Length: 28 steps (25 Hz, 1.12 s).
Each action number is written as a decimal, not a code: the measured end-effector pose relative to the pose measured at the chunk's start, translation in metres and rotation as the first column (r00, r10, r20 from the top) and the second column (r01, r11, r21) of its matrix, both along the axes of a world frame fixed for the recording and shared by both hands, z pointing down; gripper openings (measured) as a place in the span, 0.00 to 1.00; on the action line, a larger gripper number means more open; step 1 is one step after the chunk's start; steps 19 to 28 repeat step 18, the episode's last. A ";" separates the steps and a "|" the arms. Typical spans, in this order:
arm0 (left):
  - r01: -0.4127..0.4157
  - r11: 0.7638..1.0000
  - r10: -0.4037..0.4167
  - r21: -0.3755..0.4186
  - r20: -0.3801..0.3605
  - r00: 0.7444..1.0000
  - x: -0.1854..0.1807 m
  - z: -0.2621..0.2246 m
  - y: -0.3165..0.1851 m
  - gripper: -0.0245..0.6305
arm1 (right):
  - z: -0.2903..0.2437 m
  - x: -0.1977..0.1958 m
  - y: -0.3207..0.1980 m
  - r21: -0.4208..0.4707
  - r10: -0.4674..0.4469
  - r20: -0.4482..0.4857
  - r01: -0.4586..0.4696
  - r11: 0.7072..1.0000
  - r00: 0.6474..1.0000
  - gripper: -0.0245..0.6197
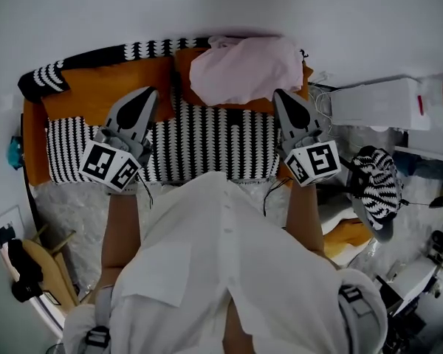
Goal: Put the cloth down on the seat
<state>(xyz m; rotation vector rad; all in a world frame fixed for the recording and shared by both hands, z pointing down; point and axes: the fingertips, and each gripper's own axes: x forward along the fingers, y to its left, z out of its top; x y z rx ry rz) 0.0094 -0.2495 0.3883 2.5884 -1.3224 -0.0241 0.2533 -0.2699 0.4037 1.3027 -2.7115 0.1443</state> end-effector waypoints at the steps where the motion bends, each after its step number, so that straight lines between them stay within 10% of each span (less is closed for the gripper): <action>1: 0.006 1.000 -0.006 -0.001 -0.002 1.000 -0.003 0.001 0.000 0.06 | 0.001 -0.004 -0.001 0.001 -0.010 -0.012 0.010 1.000 1.000 0.05; 28: 0.066 0.997 -0.067 -0.033 -0.027 0.997 -0.033 0.024 -0.006 0.07 | 0.022 -0.041 -0.032 -0.028 -0.093 -0.063 0.091 0.995 0.994 0.05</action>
